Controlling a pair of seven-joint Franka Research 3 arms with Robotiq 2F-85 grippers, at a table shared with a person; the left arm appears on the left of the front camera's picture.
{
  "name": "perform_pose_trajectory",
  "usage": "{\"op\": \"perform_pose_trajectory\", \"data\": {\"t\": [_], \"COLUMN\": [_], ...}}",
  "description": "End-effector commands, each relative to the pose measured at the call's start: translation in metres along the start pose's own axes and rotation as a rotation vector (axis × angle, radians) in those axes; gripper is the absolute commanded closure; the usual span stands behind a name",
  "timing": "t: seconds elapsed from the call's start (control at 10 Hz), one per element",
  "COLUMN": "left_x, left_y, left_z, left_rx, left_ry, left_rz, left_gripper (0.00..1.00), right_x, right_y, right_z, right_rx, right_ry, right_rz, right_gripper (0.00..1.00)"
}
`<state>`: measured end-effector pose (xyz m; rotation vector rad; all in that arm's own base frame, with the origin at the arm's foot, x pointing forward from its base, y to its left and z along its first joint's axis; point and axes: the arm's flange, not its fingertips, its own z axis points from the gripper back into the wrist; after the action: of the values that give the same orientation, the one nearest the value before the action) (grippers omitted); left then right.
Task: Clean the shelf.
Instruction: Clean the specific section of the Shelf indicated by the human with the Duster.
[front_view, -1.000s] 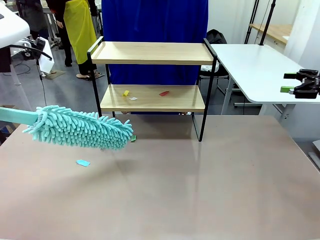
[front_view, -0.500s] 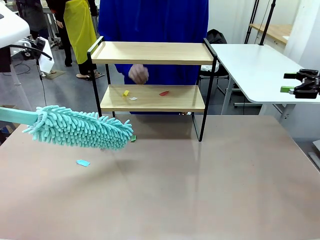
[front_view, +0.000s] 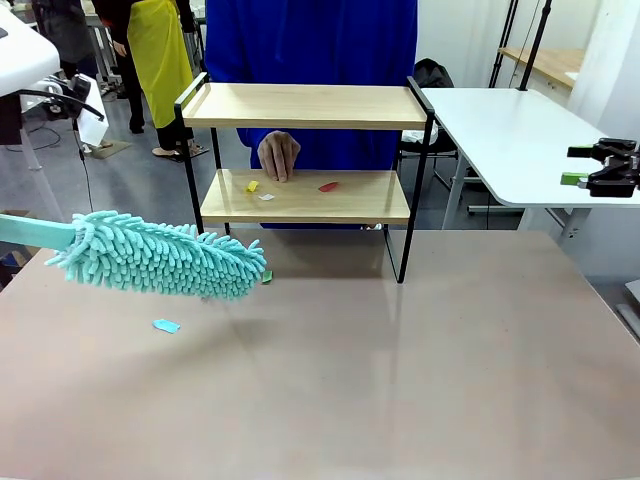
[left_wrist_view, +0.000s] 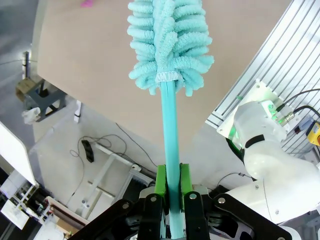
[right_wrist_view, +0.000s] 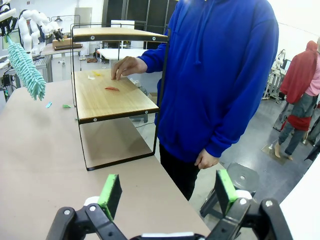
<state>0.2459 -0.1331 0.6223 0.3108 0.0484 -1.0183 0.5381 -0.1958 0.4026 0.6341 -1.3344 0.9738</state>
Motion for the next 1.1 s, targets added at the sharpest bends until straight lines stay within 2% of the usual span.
{"op": "perform_pose_trajectory", "data": {"t": [0.0, 1.0], "left_x": [-0.0012, -0.0012], "left_y": [0.0006, 0.0006], "left_z": [0.0001, 0.0001], "left_rx": [0.009, 0.009], "left_ry": [-0.012, -0.012], "left_rz": [0.011, 0.011], "left_gripper": [0.87, 0.87], "right_x": [0.0024, 0.0024], "right_y": [0.0011, 0.0011], "right_z": [-0.0005, -0.0005], "right_rx": [0.001, 0.001], "right_ry": [-0.001, -0.001], "right_rz": [0.003, 0.003], "right_gripper": [0.0, 0.0]}}
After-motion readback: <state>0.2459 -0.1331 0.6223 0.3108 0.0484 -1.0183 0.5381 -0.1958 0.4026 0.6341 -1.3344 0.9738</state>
